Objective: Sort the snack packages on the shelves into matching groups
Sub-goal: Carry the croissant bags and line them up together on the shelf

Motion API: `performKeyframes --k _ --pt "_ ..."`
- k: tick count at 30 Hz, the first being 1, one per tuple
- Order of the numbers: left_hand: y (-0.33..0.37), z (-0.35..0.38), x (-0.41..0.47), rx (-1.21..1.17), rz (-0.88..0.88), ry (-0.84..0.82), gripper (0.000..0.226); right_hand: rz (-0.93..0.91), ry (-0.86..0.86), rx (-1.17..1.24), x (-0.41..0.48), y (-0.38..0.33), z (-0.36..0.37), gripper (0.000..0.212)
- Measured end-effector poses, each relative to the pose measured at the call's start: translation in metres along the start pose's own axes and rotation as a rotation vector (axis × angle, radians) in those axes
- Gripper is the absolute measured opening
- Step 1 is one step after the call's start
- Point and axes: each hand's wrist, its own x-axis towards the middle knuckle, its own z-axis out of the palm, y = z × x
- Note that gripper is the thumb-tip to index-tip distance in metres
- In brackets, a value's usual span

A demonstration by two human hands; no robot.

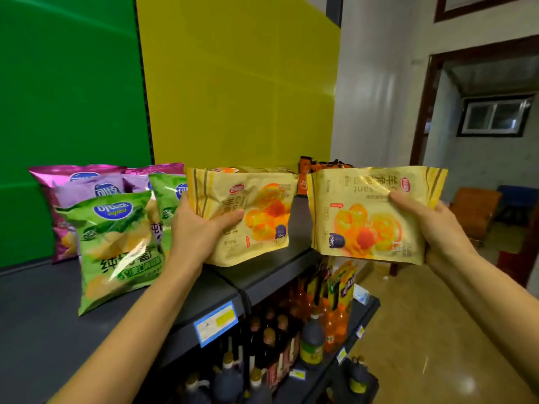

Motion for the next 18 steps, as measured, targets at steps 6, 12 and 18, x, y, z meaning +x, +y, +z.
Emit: performKeyframes --k 6,12,18 --pt "-0.013 0.056 0.022 0.089 0.01 0.046 0.066 0.001 -0.103 0.049 0.087 0.025 -0.019 0.052" --pt "-0.029 0.109 0.044 0.181 0.002 0.15 0.072 0.006 -0.227 0.096 0.174 0.048 -0.033 0.087" --pt "-0.046 0.156 0.056 0.087 -0.088 0.246 0.053 0.051 -0.38 0.128 0.255 0.078 -0.039 0.073"
